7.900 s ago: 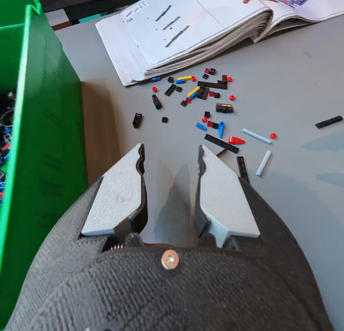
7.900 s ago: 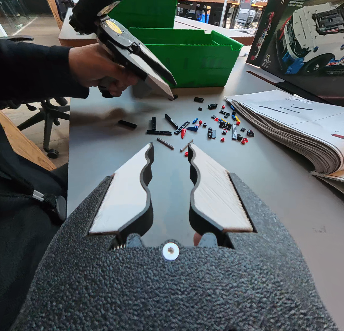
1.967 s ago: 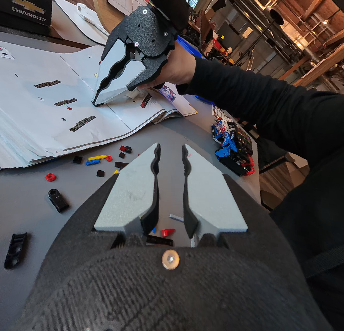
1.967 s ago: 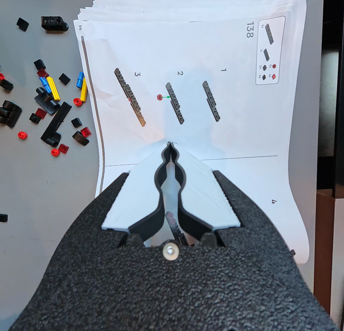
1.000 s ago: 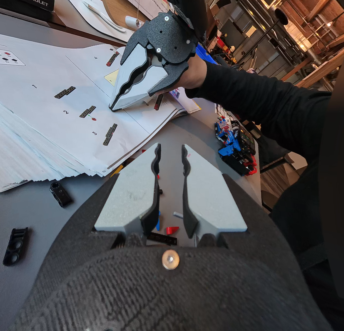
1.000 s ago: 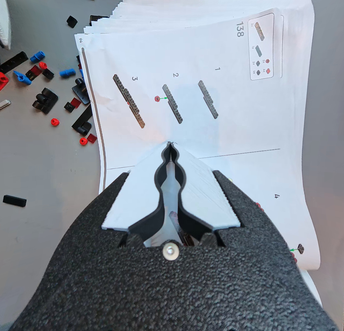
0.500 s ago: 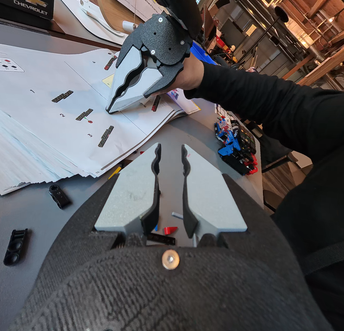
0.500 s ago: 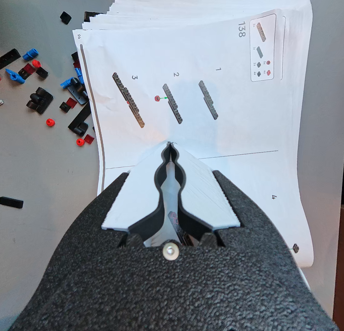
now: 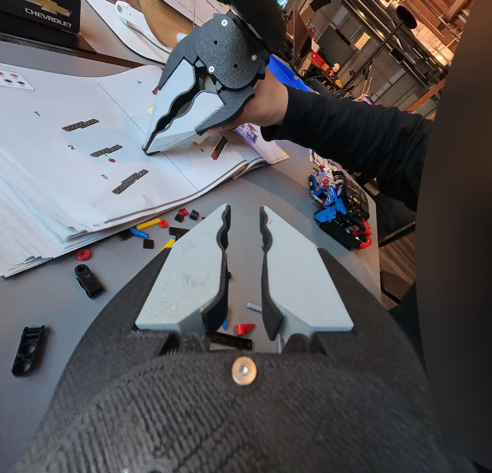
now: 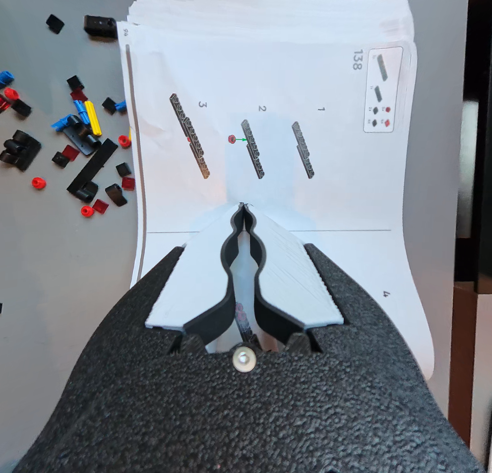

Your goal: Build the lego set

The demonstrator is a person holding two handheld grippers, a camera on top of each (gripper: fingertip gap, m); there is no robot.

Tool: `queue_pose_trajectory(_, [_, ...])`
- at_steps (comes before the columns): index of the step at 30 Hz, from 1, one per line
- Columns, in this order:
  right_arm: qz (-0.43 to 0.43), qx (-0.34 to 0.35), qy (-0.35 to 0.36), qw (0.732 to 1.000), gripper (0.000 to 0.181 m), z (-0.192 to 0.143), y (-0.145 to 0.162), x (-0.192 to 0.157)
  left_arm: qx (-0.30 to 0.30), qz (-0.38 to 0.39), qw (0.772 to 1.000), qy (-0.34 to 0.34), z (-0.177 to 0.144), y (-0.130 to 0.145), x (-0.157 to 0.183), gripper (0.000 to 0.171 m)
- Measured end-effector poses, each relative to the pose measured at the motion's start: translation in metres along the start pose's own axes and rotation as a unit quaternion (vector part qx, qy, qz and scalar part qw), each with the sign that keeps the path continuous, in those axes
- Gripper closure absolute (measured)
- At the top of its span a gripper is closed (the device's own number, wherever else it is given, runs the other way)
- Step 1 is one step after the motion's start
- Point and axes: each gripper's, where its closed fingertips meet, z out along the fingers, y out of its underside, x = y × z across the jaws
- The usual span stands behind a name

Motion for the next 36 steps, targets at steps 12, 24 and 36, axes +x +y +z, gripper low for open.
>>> queue_pose_trajectory(12, [0.099,0.081,0.045,0.991,0.169,-0.116,-0.035,-0.061,0.087,0.113,0.989,-0.038,-0.042,-0.052,0.025,0.143])
queue_pose_trajectory(24, [0.198,0.203,0.114,0.952,0.163,-0.151,0.013,-0.236,0.009,0.196,0.965,-0.175,-0.111,-0.039,0.031,0.121])
queue_pose_trajectory(36, [0.204,0.224,0.173,0.937,0.163,-0.099,0.051,-0.291,-0.177,0.095,0.966,-0.166,-0.13,0.13,0.044,0.127])
